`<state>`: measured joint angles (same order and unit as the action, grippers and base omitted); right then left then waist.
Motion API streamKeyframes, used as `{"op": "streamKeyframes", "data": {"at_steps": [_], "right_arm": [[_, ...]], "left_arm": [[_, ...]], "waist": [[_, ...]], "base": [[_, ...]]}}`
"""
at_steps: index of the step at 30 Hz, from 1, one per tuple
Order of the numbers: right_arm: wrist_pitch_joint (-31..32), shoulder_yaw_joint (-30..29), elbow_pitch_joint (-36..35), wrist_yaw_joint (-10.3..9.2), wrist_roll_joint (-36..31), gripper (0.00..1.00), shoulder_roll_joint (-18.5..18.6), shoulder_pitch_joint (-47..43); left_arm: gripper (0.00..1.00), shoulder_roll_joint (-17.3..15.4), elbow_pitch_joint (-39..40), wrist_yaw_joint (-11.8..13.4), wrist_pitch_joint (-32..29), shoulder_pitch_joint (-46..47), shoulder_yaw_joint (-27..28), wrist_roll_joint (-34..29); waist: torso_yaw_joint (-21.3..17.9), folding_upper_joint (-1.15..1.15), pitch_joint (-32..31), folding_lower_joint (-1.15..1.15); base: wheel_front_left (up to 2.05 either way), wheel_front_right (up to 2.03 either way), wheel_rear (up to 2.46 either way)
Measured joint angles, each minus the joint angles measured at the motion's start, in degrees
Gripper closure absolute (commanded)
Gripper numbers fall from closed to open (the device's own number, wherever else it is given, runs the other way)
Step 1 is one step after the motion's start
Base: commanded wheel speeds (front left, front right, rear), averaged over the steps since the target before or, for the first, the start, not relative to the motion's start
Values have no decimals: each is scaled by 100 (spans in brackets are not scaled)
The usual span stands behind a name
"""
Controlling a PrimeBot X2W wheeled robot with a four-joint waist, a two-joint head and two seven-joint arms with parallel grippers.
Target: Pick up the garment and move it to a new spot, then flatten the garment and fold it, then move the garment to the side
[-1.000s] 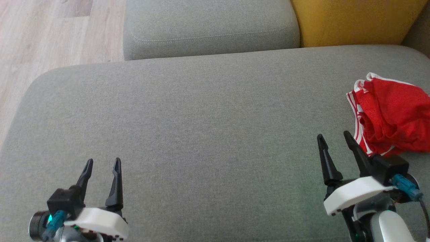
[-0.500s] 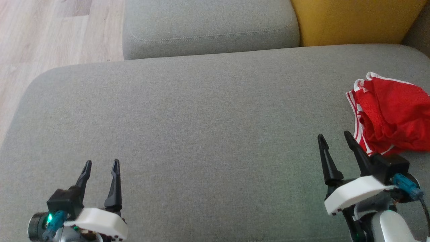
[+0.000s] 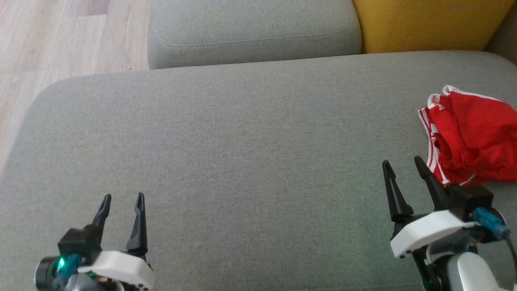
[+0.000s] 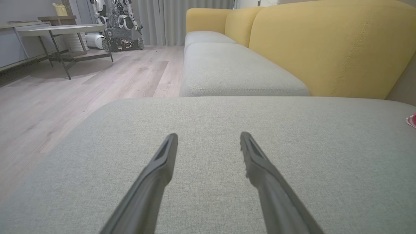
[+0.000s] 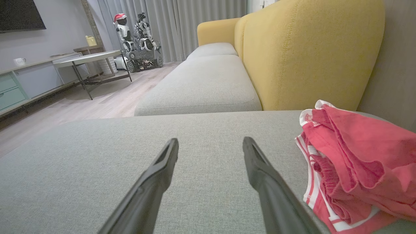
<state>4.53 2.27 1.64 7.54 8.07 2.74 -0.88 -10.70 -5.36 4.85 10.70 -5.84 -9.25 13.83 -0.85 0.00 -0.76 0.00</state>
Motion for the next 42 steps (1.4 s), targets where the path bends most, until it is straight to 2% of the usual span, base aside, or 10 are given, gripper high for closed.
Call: {"op": "streamKeyframes", "data": {"at_steps": [1, 5, 42], "right_arm": [[0, 1, 45, 0, 0, 100, -1, 1], [1, 22, 399, 0, 42, 100, -9, -169], [0, -134, 679, 0, 2536, 100, -2, -166]], "left_arm": [[100, 12, -45, 1, -3, 0, -3, 2], [100, 123, -386, 0, -26, -157, -62, 30], [100, 327, -581, -343, -515, 50, 299, 2287]], "waist": [[2, 0, 2, 0], [4, 0, 4, 0], [27, 0, 30, 0]], "base": [[0, 0, 0], [0, 0, 0], [0, 0, 0]]}}
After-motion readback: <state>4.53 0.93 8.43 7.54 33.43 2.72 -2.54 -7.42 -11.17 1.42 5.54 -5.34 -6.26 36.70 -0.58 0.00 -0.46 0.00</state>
